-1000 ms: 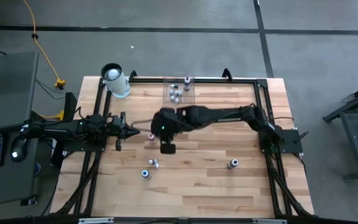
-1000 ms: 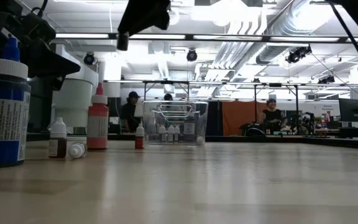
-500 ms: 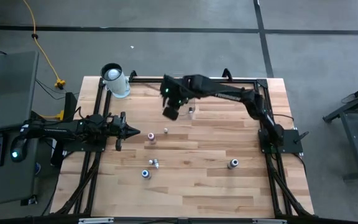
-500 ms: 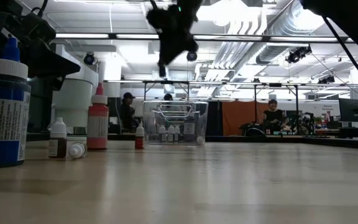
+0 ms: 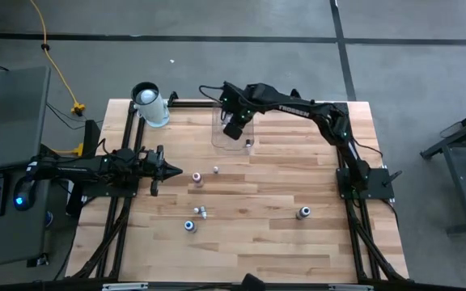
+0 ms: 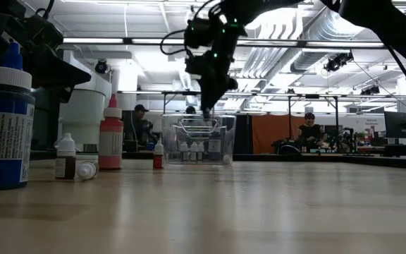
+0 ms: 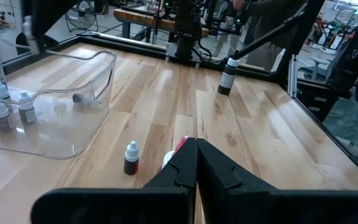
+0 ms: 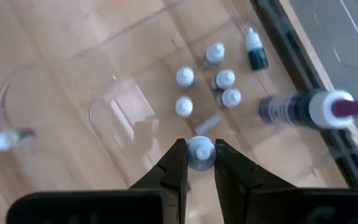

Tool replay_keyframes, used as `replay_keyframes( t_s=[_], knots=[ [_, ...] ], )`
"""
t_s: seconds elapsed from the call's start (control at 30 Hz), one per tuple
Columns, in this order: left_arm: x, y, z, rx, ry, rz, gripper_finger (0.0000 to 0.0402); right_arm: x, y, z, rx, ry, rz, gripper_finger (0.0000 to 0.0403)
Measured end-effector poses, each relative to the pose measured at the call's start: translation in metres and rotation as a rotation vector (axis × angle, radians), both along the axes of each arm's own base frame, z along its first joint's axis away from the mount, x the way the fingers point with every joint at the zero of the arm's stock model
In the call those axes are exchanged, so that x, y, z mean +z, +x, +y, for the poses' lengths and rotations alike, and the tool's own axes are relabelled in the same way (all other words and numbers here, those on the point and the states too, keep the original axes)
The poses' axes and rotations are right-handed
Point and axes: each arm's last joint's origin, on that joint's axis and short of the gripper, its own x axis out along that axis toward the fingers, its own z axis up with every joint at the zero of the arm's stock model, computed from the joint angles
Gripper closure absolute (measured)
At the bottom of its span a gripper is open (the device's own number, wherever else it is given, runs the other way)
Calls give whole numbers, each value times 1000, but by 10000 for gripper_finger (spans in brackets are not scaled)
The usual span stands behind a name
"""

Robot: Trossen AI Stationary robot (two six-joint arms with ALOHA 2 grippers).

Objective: Pick & Place food coloring
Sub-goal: Put the small blue food coloring bottle into the container

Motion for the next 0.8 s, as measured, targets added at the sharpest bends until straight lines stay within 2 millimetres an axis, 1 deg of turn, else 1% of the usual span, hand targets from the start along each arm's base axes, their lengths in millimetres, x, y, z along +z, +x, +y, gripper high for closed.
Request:
replay_keyframes(
  t_s=[0.1,0.2,0.4,0.8],
  knots=[
    [0,0,0,0,0,0,401,-11,-2,-11,-47,31,-31,354],
    [0,0,0,0,0,0,401,-23,-3,-18,-79,70,-55,354],
    [0,0,0,0,0,0,401,-41,-8,-29,-168,80,-67,354],
    [0,0,0,0,0,0,401,-43,-15,-40,-270,66,-63,354]
  ],
)
